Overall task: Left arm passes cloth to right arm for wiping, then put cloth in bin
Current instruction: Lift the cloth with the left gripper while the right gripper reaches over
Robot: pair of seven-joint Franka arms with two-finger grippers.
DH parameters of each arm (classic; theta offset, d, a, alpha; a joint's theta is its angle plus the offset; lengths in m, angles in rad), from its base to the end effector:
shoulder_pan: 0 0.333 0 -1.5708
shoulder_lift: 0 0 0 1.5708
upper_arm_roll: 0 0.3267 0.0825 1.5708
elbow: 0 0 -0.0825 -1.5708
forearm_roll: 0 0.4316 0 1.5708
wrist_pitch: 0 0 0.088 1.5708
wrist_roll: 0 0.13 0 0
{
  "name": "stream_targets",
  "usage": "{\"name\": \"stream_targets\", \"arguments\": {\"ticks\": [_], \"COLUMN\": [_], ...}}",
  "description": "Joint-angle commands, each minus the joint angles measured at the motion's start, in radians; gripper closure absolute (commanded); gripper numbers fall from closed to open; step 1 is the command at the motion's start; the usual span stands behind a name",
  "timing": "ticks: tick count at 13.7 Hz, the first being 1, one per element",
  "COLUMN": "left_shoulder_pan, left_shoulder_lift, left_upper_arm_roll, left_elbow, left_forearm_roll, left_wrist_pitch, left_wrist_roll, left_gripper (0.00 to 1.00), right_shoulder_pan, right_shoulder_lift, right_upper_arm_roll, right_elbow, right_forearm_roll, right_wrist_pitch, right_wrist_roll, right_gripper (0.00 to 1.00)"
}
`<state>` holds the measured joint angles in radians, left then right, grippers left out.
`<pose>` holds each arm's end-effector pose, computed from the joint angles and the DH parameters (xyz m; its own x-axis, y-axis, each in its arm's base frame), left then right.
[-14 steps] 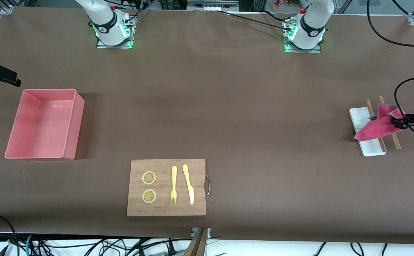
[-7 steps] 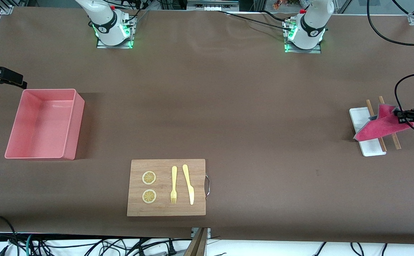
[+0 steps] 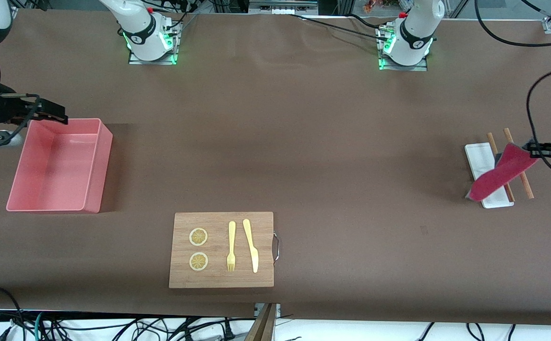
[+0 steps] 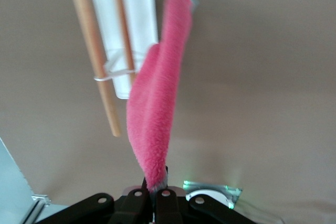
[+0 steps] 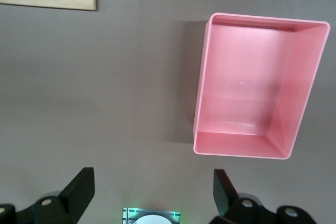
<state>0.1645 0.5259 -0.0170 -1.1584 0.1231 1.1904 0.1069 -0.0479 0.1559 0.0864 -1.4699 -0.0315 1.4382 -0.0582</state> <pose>0.6788 0.1225 0.4521 0.8742 0.0665 -0.4810 0.0415 -0.9972 -0.0626 0.6296 0.0162 0.5578 0.9780 0.0932 -0.1866 0.0962 -0.9953 0.0072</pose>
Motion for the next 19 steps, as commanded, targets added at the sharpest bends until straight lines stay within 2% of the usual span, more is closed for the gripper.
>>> {"name": "stream_targets", "arguments": {"ticks": [1,3,6,9,10,14,17,19], "left_shoulder_pan": [-0.133,-0.245,-0.41,-0.508,-0.545,-0.693,-0.766,-0.818], "left_shoulder_lift": [0.014,0.025,0.052,0.068,0.068,0.104,0.111,0.109], "left_upper_arm_roll": [0.015,0.02,0.02,0.02,0.02,0.02,0.02,0.02], "left_elbow": [0.092,0.1,0.1,0.094,0.088,0.091,0.095,0.103], "left_forearm_roll": [-0.157,-0.351,-0.615,-1.021,-1.113,-1.38,-1.612,-1.723], "left_wrist_pitch": [-0.046,-0.025,0.124,0.275,0.343,0.628,0.78,0.903], "left_wrist_roll": [-0.022,-0.157,-0.365,-0.712,-0.774,-0.926,-0.932,-0.931], "left_gripper": [1.0,1.0,1.0,1.0,1.0,1.0,1.0,1.0], "right_shoulder_pan": [0.005,0.032,0.046,0.117,0.137,0.198,0.226,0.259], "right_shoulder_lift": [0.025,0.05,0.089,0.123,0.137,0.166,0.185,0.192], "right_upper_arm_roll": [-0.004,-0.005,-0.004,-0.004,-0.004,-0.004,-0.004,-0.004], "right_elbow": [0.007,0.011,0.013,0.011,0.011,0.01,0.008,0.008], "right_forearm_roll": [0.013,0.063,0.143,0.163,0.183,0.295,0.372,0.38], "right_wrist_pitch": [-0.007,0.011,0.063,0.131,0.146,0.191,0.214,0.244], "right_wrist_roll": [-0.022,0.007,0.18,0.295,0.358,0.641,0.763,0.855], "right_gripper": [0.0,0.0,0.0,0.0,0.0,0.0,0.0,0.0]}}
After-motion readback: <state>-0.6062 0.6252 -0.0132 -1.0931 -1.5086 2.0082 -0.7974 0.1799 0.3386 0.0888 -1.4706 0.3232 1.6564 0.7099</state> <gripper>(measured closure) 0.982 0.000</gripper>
